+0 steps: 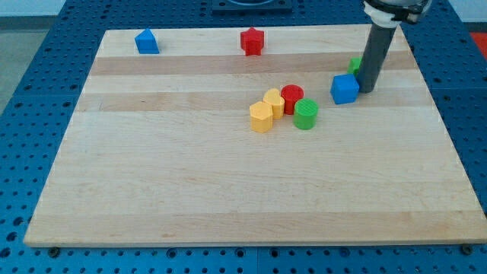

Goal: Place the green star towards the top right of the board

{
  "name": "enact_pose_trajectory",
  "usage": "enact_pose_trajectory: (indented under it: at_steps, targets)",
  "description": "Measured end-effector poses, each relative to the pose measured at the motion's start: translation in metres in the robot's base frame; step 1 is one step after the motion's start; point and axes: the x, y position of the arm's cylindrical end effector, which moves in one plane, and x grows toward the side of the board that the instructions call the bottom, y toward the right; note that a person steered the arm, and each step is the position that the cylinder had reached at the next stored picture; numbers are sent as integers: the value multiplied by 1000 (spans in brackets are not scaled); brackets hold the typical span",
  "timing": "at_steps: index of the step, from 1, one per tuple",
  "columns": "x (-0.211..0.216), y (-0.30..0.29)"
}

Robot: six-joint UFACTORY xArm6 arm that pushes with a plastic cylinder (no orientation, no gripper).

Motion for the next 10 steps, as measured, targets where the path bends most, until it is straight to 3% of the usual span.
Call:
enact_pose_trajectory:
  at_steps: [2, 3, 5, 7, 10]
  targets:
    - [-22, 13]
    - [-22, -19]
    - [-30, -25]
    - [-64, -15]
    - [-61, -2]
